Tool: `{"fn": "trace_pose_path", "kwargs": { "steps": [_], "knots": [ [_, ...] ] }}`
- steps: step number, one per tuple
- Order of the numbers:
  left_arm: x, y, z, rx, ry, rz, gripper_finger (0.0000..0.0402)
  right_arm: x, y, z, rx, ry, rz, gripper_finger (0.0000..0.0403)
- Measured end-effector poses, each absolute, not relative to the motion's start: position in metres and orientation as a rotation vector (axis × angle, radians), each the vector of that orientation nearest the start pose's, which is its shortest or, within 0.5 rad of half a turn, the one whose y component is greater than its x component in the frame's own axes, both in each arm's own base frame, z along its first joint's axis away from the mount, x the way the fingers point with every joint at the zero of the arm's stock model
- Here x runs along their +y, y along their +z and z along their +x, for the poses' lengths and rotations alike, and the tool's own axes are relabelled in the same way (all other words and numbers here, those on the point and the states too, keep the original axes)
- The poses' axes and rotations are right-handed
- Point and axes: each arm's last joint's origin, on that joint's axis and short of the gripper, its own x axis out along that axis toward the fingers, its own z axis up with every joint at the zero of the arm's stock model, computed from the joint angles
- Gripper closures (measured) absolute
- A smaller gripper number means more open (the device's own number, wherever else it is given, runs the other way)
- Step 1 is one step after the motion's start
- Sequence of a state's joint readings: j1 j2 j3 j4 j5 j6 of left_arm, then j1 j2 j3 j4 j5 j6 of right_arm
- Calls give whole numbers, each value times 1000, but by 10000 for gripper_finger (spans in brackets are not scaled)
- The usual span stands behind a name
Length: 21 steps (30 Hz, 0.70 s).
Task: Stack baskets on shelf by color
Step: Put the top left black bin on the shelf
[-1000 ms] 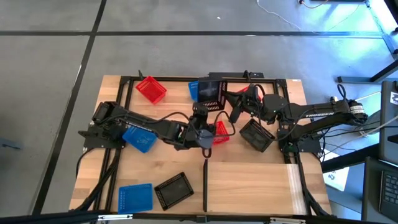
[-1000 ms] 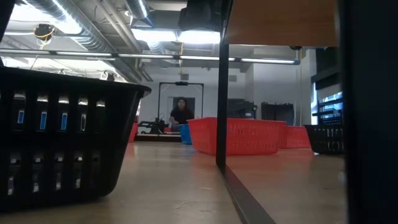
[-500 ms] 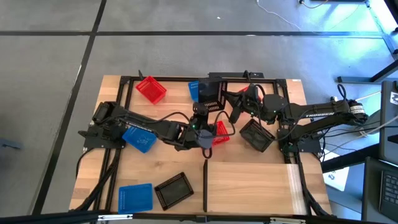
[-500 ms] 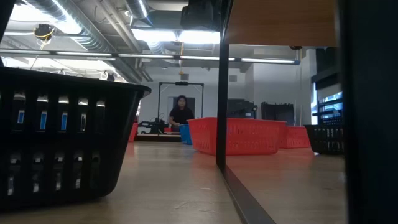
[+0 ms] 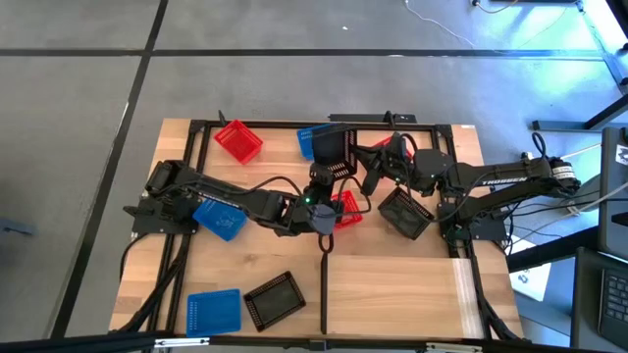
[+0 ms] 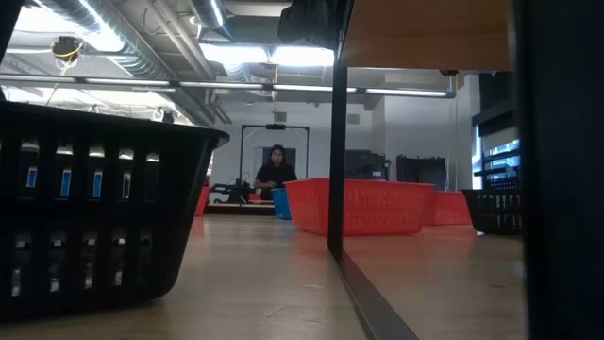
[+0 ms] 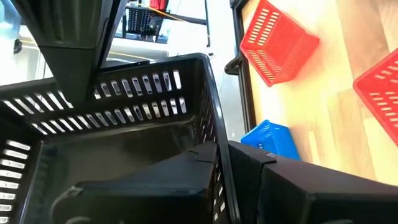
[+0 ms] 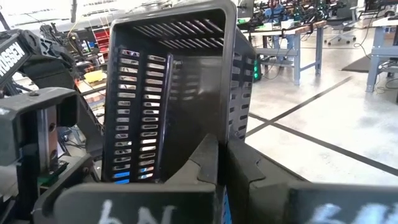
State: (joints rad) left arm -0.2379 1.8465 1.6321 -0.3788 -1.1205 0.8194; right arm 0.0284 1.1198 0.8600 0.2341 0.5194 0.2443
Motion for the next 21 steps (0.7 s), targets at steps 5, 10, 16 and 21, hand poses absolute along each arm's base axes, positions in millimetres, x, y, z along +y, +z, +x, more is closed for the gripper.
{"fn": "trace_pose_path", "kwargs": {
  "steps": [5, 10, 16, 21],
  "knots": [
    [-71, 319, 405, 825, 642, 1137, 385, -7, 333, 250, -33, -492, 239, 399],
    [-72, 319, 405, 823, 637, 1136, 385, -7, 333, 250, -30, -493, 237, 399],
    [-72, 319, 405, 824, 637, 1137, 385, -7, 333, 250, -26, -494, 221, 399],
    [-72, 319, 405, 824, 637, 1137, 385, -7, 333, 250, -26, -494, 221, 399]
  ]
}}
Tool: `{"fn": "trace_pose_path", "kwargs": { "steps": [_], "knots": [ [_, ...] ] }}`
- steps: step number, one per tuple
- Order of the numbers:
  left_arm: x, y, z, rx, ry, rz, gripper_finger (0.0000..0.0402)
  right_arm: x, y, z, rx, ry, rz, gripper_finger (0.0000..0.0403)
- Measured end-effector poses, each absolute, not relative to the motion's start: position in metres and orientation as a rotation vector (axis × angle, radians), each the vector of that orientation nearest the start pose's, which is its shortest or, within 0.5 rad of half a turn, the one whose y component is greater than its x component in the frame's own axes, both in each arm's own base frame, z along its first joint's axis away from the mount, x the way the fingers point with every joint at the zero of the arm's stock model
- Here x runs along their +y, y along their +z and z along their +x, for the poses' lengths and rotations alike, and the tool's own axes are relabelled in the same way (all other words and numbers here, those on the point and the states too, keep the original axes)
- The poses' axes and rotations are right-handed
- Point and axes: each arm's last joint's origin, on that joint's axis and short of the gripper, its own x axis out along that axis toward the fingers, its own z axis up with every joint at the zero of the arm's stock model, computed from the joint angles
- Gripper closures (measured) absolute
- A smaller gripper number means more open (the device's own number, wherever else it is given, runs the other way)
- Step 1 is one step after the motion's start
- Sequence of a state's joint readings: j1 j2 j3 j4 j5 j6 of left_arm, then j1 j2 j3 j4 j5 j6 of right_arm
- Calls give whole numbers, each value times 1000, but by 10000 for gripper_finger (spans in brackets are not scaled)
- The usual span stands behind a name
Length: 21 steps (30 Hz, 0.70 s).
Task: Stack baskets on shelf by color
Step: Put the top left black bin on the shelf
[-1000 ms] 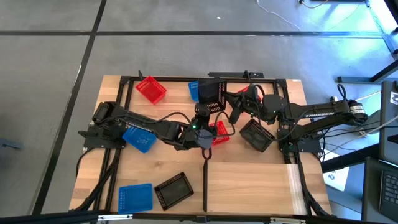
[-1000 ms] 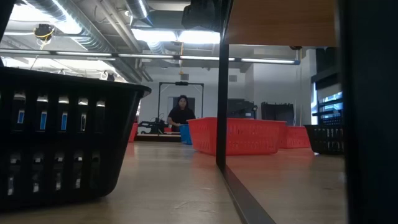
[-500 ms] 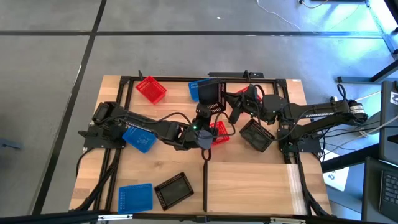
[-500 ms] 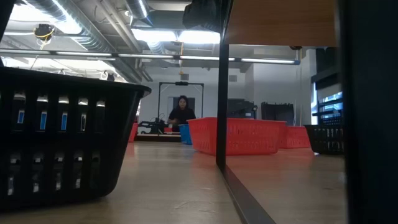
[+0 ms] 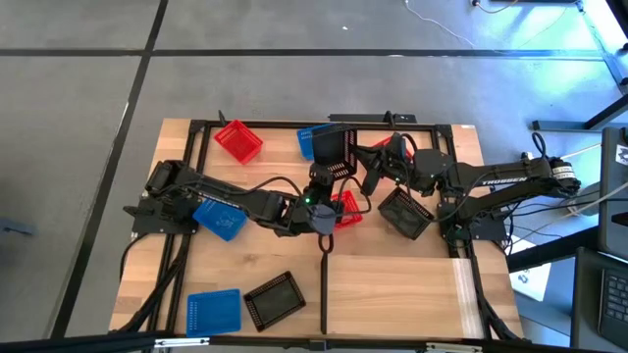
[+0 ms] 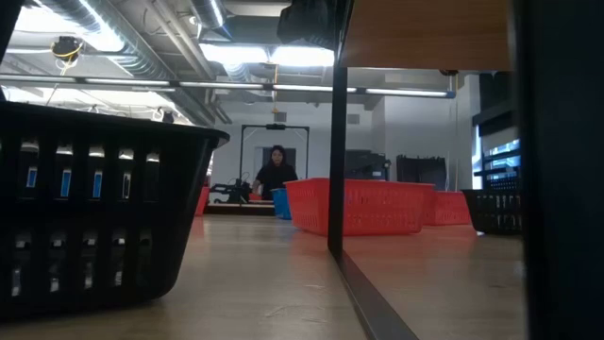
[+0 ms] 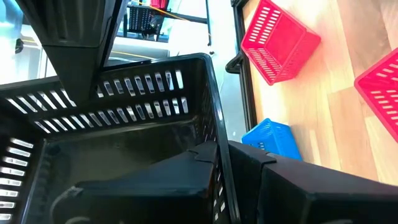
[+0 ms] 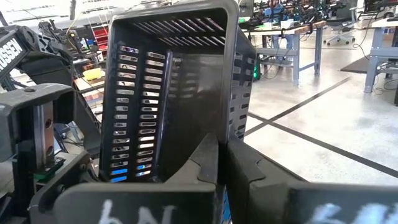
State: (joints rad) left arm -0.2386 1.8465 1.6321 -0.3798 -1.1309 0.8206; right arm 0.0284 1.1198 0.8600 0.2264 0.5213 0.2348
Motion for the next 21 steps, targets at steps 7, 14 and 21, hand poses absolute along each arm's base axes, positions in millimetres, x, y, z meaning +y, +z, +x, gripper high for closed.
{"fn": "trace_pose_path", "kwargs": {
  "steps": [7, 14, 21],
  "knots": [
    [-71, 319, 405, 826, 642, 1138, 385, -7, 333, 250, -26, -495, 221, 398],
    [-71, 319, 405, 828, 647, 1139, 385, -7, 333, 250, -26, -495, 221, 397],
    [-71, 319, 405, 870, 595, 1243, 380, -9, 333, 250, -28, -510, 221, 396]
  ]
}}
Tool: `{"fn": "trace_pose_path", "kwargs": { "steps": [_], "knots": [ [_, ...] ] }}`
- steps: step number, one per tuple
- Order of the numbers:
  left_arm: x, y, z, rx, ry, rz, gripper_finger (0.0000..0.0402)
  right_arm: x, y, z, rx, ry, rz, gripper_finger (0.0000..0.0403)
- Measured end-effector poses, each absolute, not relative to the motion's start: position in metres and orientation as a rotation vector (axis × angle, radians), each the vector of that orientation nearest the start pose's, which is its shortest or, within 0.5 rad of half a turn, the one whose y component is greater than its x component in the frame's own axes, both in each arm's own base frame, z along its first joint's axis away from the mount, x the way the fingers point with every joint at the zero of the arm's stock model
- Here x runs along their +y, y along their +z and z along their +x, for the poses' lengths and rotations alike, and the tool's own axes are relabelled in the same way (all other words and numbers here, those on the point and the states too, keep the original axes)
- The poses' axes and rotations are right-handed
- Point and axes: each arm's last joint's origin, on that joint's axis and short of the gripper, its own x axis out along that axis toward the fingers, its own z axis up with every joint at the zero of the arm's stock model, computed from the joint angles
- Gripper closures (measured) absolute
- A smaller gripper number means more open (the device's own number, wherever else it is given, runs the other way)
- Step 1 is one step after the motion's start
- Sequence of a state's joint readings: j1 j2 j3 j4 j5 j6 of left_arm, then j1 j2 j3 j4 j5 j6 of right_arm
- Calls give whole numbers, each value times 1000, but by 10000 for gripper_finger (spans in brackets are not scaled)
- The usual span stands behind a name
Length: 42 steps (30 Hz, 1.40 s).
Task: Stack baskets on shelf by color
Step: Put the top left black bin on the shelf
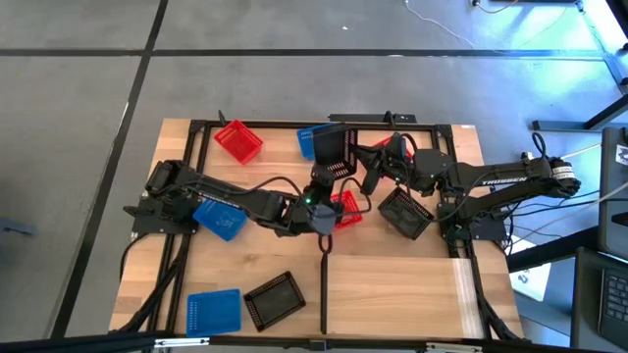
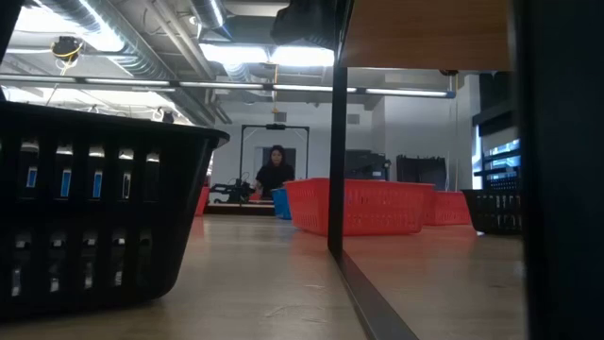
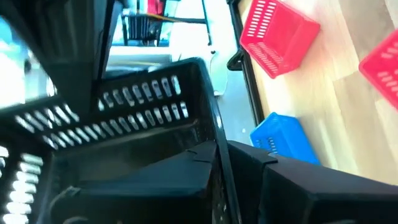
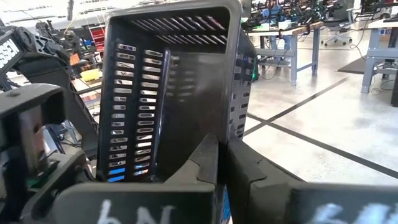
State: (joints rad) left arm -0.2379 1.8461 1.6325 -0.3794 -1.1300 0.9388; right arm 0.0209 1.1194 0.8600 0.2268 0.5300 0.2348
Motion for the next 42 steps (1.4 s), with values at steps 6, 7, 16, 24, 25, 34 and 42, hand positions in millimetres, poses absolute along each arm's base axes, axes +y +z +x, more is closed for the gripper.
{"fn": "trace_pose_path", "kwargs": {
  "steps": [6, 7, 16, 24, 25, 34, 42],
  "knots": [
    [-72, 319, 405, 889, 547, 1302, 339, -12, 333, 250, -34, -518, 237, 396],
    [-72, 319, 405, 891, 546, 1303, 332, -12, 333, 250, -33, -519, 236, 395],
    [-73, 318, 406, 861, 509, 1269, 318, -13, 333, 250, -32, -523, 232, 395],
    [-75, 318, 407, 824, 421, 1250, 319, -13, 333, 250, -27, -524, 208, 399],
    [-75, 318, 407, 824, 420, 1250, 319, -13, 333, 250, -25, -524, 202, 399],
    [-76, 317, 408, 806, 371, 1242, 319, -13, 333, 250, -21, -524, 187, 398],
    [-80, 328, 410, 733, 434, 1226, 319, -13, 333, 249, -20, -549, 185, 397]
  ]
}}
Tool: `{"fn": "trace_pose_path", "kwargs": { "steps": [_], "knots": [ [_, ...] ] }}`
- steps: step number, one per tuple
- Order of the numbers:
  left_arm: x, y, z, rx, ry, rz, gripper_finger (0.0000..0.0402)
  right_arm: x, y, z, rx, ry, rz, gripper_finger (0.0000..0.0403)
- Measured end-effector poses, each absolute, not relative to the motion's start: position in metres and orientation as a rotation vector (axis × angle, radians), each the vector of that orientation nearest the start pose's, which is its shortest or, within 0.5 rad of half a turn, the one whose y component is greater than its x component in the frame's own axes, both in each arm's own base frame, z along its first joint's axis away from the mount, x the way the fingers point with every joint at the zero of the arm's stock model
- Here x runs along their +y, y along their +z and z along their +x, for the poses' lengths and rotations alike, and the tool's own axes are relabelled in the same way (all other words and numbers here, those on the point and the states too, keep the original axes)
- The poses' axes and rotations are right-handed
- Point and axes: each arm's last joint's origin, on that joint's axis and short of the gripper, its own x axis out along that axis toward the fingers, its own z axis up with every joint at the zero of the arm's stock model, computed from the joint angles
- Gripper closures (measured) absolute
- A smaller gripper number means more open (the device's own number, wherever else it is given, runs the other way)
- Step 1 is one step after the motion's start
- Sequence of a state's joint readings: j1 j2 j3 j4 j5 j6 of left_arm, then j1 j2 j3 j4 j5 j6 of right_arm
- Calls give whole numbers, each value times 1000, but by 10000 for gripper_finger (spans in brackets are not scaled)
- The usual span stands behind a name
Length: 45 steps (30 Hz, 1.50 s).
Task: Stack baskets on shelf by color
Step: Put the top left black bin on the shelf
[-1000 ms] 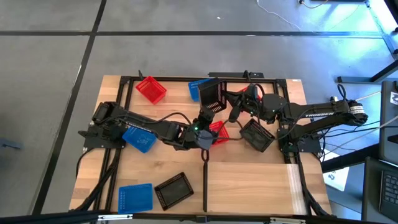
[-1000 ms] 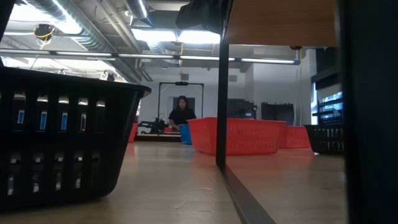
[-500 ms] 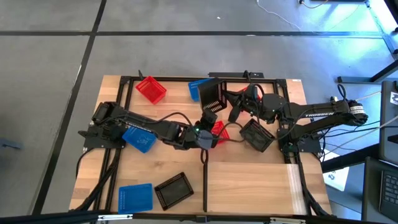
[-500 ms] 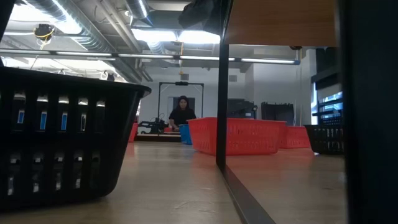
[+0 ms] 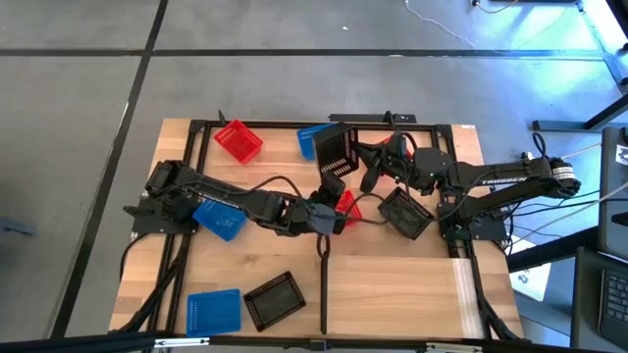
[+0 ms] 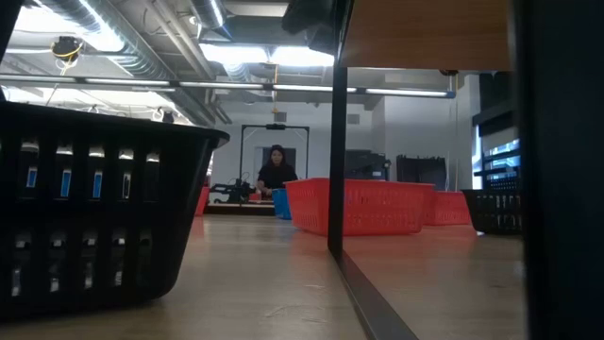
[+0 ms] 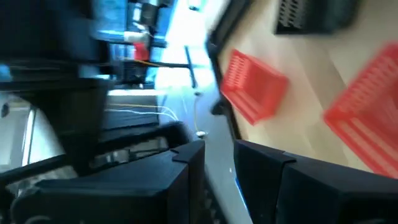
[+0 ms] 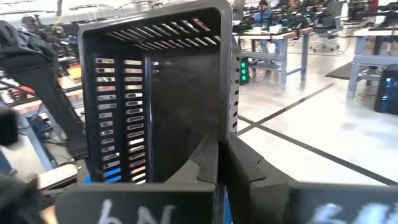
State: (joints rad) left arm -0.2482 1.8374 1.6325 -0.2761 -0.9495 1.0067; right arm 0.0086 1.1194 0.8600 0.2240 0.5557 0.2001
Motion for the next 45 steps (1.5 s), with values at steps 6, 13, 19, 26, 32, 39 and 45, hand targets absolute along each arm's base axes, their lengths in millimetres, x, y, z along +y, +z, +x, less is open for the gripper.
{"fn": "trace_pose_path", "kwargs": {
  "steps": [6, 13, 19, 26, 32, 39, 45],
  "knots": [
    [-101, 348, 410, 566, 473, 1235, 319, -14, 332, 249, -13, -562, 178, 397],
    [-123, 362, 402, 494, 585, 1184, 319, -14, 330, 244, 44, -584, 144, 397],
    [-142, 367, 388, 547, 711, 1156, 319, -10, 354, 221, 155, -640, 172, 399],
    [-150, 386, 366, 519, 833, 1007, 319, 2, 397, 187, 334, -636, 297, 401],
    [-146, 398, 352, 558, 1001, 909, 319, 11, 429, 156, 397, -625, 364, 401],
    [-145, 402, 347, 545, 1003, 889, 319, 20, 438, 123, 523, -637, 566, 402],
    [-141, 402, 349, 471, 1022, 772, 319, 26, 431, 109, 675, -633, 657, 402]
  ]
}}
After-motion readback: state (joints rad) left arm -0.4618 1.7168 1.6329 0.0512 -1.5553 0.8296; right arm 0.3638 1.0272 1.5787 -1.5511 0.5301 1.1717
